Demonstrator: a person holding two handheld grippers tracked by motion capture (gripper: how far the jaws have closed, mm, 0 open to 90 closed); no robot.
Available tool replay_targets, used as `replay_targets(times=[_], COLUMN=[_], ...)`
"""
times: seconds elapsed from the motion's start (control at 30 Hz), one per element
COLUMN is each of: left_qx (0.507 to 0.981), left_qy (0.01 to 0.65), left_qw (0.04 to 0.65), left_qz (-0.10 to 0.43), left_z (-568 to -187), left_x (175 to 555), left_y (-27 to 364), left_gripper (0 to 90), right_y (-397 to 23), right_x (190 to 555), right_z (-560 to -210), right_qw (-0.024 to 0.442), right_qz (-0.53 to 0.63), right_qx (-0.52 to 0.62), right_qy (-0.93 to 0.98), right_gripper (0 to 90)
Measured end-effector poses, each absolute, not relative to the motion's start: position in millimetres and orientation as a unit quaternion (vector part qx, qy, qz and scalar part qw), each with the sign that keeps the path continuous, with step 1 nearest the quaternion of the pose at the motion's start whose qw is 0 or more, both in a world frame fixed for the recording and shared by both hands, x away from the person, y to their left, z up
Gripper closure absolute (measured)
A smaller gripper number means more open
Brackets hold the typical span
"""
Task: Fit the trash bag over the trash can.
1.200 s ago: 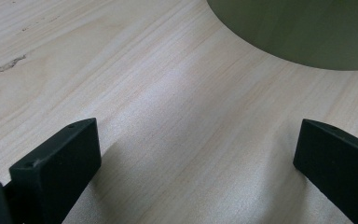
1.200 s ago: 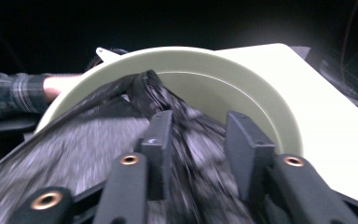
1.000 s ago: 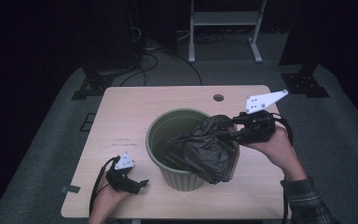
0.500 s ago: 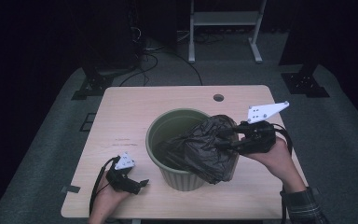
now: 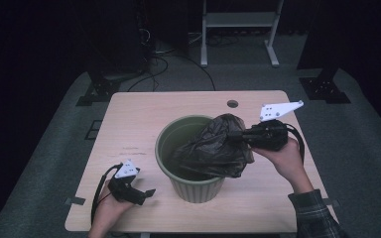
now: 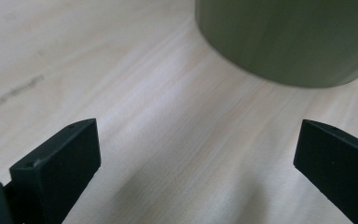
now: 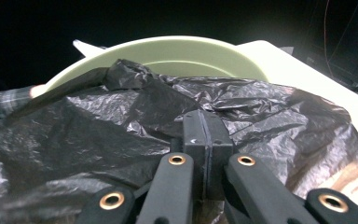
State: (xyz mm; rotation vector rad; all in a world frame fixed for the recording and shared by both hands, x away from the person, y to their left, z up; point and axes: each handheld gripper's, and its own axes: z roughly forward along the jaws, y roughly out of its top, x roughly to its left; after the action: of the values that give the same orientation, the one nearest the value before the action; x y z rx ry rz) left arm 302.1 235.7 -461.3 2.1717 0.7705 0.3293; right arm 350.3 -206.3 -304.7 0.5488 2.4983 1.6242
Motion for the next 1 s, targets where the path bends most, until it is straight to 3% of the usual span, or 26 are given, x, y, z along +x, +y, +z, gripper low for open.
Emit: replay_targets(times=[0.33,0.6,0.9,1.0], left_qx=[0.841,0.844,0.832,0.827], left_qy=[0.253,0.208,0.178,0.17], left_qw=[0.465,0.487,0.517,0.53], left_qz=[0.106,0.086,0.087,0.081], left_z=[-408,-371,-326,-314], left_x=[286,278,281,285], left_y=[244,234,228,224], left_gripper=[0.0,6.7,23.5,34.7], right_y=[-203,-203,-203,-203], right_x=[360,360,360,360], right_z=[-305,-305,-306,-305], right_qw=[0.056,0.051,0.05,0.048], right_qz=[0.538,0.54,0.54,0.539], right_qx=[0.179,0.174,0.173,0.172], right_qy=[0.821,0.822,0.822,0.823], right_gripper=[90.0,90.0,90.0,90.0])
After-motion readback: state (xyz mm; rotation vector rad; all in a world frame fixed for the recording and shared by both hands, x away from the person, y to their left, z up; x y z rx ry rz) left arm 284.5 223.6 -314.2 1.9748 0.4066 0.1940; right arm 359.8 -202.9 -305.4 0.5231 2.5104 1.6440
